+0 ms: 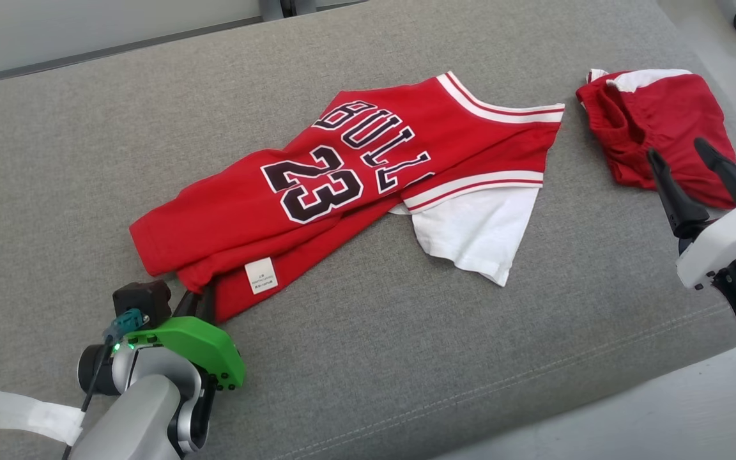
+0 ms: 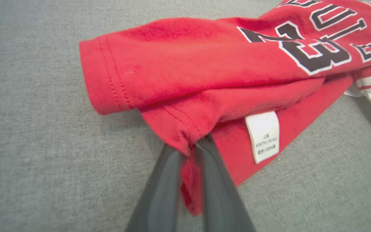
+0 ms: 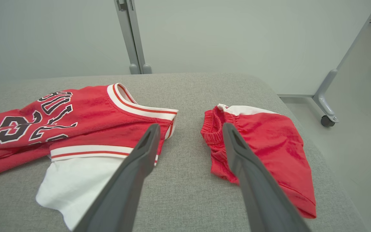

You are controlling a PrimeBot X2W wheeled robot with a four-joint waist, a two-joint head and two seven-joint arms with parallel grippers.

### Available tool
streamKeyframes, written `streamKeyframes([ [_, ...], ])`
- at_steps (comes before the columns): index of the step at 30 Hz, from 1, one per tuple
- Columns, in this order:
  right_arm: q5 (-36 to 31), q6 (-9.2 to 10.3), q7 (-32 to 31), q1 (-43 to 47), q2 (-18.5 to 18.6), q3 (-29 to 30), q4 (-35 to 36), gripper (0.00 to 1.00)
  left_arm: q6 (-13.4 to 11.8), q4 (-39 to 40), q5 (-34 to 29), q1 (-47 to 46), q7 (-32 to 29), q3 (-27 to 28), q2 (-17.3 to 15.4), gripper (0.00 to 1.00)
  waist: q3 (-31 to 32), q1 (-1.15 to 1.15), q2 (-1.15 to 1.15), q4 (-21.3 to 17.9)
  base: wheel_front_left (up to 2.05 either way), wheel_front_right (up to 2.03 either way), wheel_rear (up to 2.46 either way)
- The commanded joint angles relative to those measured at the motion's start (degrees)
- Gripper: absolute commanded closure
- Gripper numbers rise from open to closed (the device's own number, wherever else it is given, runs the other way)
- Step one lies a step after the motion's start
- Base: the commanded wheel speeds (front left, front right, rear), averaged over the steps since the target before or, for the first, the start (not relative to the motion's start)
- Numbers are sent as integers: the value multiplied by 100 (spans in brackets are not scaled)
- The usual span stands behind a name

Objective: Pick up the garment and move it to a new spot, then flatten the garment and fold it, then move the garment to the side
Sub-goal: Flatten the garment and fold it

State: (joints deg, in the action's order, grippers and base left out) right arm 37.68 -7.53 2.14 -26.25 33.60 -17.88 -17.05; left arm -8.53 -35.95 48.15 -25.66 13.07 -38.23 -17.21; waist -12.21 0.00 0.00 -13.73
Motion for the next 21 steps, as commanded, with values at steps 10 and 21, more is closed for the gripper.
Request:
streamKeyframes([
  [10, -177, 8, -91, 182, -187, 189, 107, 0, -18, 848, -261, -542, -77, 81, -354, 100, 186, 0, 0, 320, 0, 0, 0],
  [21, -188, 8, -158, 64, -450, -17, 99, 0, 40, 907, -455, -1672, -296, 201, -559, 100, 363, 0, 0, 378, 0, 0, 0],
])
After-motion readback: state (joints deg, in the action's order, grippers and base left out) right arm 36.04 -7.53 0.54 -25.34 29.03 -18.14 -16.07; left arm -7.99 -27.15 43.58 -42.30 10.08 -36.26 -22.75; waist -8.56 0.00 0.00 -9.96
